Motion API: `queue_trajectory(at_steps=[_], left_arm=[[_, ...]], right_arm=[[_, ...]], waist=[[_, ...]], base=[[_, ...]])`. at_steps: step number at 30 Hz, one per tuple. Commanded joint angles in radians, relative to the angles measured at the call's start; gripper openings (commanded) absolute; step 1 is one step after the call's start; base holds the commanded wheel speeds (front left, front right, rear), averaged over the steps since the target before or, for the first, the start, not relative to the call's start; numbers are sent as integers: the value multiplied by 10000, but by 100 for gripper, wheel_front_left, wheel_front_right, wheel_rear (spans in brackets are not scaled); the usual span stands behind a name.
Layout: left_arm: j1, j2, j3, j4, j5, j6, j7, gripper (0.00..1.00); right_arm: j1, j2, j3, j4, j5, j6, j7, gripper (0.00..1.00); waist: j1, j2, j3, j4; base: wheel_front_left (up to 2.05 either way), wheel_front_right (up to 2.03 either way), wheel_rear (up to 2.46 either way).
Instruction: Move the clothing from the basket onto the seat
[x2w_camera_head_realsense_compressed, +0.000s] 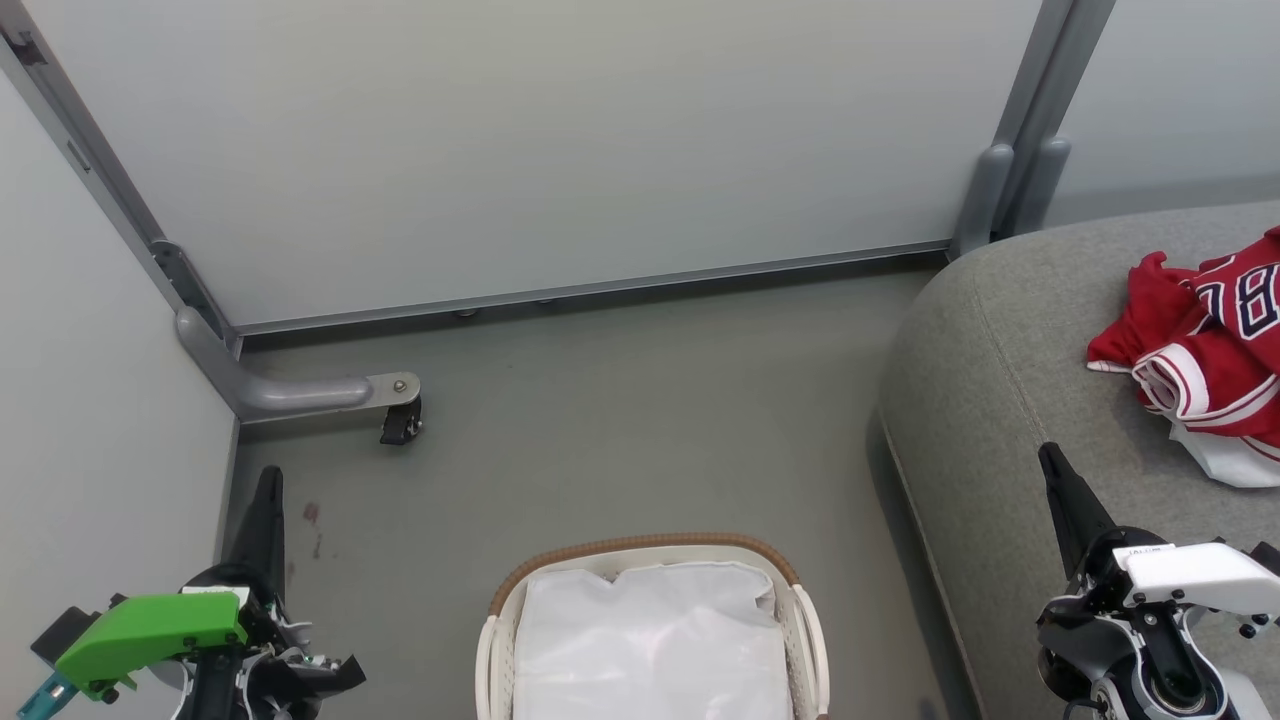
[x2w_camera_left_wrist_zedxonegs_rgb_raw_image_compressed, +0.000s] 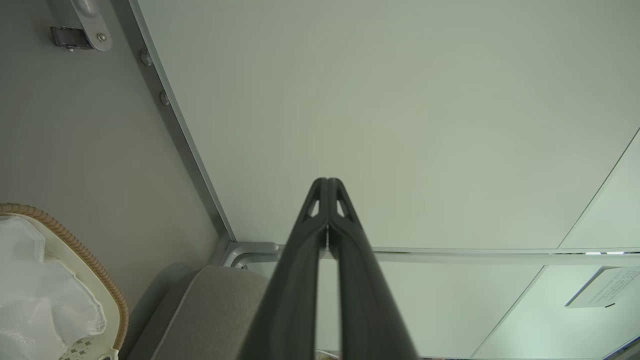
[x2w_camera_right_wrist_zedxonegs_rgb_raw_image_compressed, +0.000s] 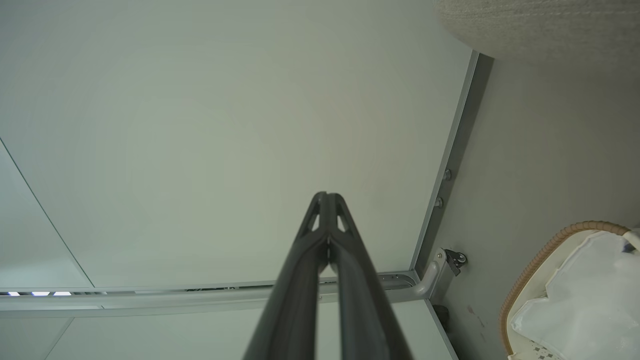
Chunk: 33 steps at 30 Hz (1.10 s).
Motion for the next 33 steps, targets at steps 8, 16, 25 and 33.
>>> queue_trajectory(at_steps=[8, 16, 25, 33], left_arm=[[-110, 62, 21, -15, -33, -41, 48, 0], [-110, 62, 22, -14, -34, -41, 47, 0], [-109, 62, 22, -15, -34, -41, 47, 0], [-109, 62, 21, -16, -35, -41, 46, 0]], right_arm=[[103, -62, -26, -31, 29, -7, 33, 0], [103, -62, -26, -30, 29, -7, 32, 0], [103, -62, -25, -30, 29, -7, 32, 0], [103, -62, -25, -30, 30, -5, 31, 0]], waist=[[0, 0, 0, 0], [0, 0, 0, 0], [0, 0, 0, 0], [0, 0, 0, 0]], base=[[0, 0, 0], [0, 0, 0], [0, 0, 0], [0, 0, 0]])
